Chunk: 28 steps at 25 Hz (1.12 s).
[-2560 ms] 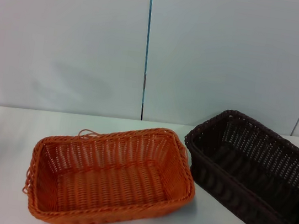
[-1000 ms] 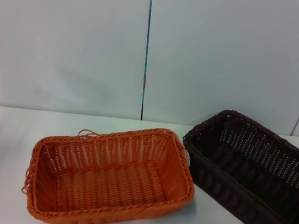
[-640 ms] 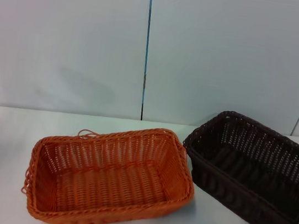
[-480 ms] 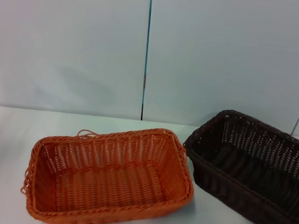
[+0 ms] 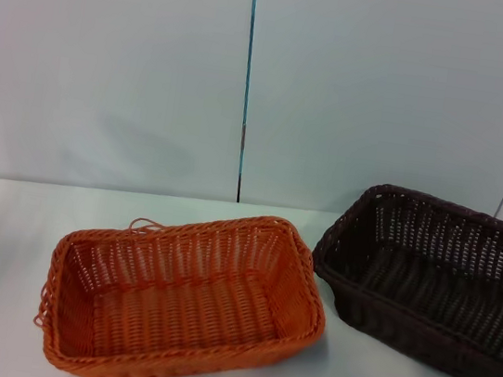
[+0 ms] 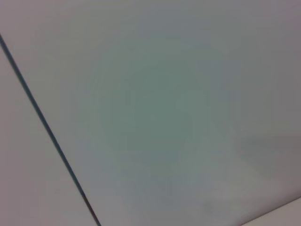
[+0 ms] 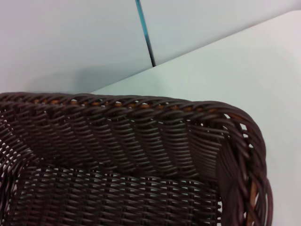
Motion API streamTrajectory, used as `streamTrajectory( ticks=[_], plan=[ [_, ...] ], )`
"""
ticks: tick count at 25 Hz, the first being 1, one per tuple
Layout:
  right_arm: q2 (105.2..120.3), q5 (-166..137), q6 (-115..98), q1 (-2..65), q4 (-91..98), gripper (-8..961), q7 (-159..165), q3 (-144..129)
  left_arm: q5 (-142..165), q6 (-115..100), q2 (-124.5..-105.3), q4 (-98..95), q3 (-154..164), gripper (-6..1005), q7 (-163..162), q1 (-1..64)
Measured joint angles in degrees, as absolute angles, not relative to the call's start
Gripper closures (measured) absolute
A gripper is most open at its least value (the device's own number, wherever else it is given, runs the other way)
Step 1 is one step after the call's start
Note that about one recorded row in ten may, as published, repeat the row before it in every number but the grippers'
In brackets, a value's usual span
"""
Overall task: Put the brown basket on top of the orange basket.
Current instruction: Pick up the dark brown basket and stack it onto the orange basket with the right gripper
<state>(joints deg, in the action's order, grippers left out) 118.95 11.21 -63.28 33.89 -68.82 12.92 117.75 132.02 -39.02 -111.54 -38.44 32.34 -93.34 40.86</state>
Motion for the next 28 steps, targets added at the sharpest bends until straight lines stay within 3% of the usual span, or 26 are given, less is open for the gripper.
streamTrajectory(
  ticks=[23,28],
  plan=[
    [118.71,8.3,-75.4,29.9,-93.3,790,13.1,121.9,132.0,-39.0,-111.93,-38.8,32.5,277,-93.3,41.2],
    [117.83,8.1,-79.3,31.1,-97.2,790,13.0,122.6,132.0,-39.1,-111.96,-38.8,33.1,277,-93.3,41.2]
  ],
)
